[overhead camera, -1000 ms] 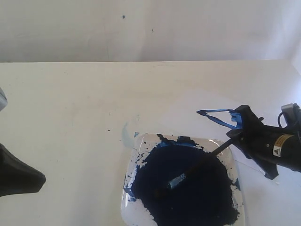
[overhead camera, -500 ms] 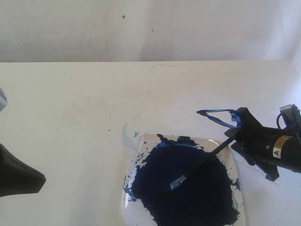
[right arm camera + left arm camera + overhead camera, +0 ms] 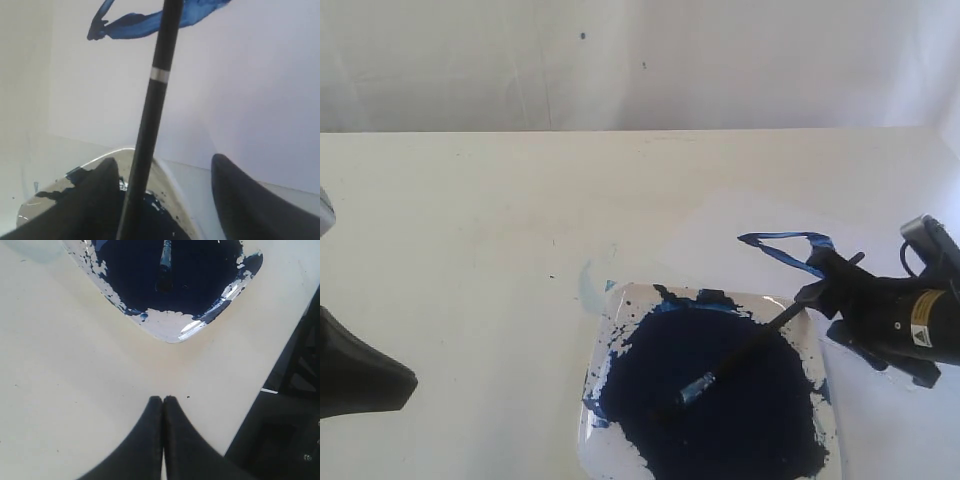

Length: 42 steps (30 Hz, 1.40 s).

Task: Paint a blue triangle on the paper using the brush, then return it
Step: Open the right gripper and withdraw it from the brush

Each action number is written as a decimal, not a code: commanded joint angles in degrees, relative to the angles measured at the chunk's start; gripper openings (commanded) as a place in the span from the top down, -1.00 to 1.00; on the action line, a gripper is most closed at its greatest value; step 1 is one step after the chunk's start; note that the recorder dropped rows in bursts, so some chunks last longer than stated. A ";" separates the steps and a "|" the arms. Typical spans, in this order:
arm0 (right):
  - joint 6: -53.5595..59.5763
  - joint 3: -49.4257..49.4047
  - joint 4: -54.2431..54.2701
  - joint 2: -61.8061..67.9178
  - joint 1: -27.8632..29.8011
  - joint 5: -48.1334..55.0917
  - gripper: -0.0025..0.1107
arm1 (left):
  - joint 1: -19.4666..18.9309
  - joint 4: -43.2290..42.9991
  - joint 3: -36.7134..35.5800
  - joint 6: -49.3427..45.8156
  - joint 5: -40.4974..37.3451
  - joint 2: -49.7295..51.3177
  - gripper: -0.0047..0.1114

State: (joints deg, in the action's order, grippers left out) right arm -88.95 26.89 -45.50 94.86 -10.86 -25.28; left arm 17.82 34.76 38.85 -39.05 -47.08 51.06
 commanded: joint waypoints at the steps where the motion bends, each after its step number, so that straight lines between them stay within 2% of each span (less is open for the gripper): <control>1: 0.10 -0.28 -5.25 -6.39 0.03 6.00 0.03 | -0.02 1.22 -0.34 -0.11 -0.73 -0.34 0.92; 7: -2.99 -0.28 -13.61 -15.21 0.03 4.58 0.19 | -0.02 1.13 -0.34 -0.11 -0.05 -0.34 0.92; 11: -4.44 -0.28 -20.50 -20.32 0.03 1.60 0.50 | -0.02 1.13 -0.34 -0.26 1.00 -0.34 0.92; 16: -4.44 -0.28 -31.83 -26.31 0.03 -7.48 0.96 | -0.02 1.13 -0.34 -0.26 1.12 -0.34 0.92; 19: -4.44 -0.28 -37.71 -29.92 0.03 -13.13 0.96 | -0.02 1.13 -0.34 -0.26 1.24 -0.34 0.92; 24: -4.08 -0.28 -42.72 -34.50 0.03 -14.42 0.96 | -0.02 1.13 -0.34 -0.26 1.24 -0.34 0.92; 38: -3.96 -0.28 -42.96 -35.36 0.03 -14.69 0.96 | -0.02 1.13 -0.34 -0.26 1.24 -0.34 0.92; 42: -7.49 -0.28 -39.93 -36.35 0.03 -17.09 0.96 | -0.02 1.13 -0.34 -0.26 1.24 -0.34 0.92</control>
State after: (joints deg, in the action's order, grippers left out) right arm -94.87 26.76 -87.10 59.74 -10.86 -41.13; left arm 17.82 34.76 38.85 -39.13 -45.37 51.06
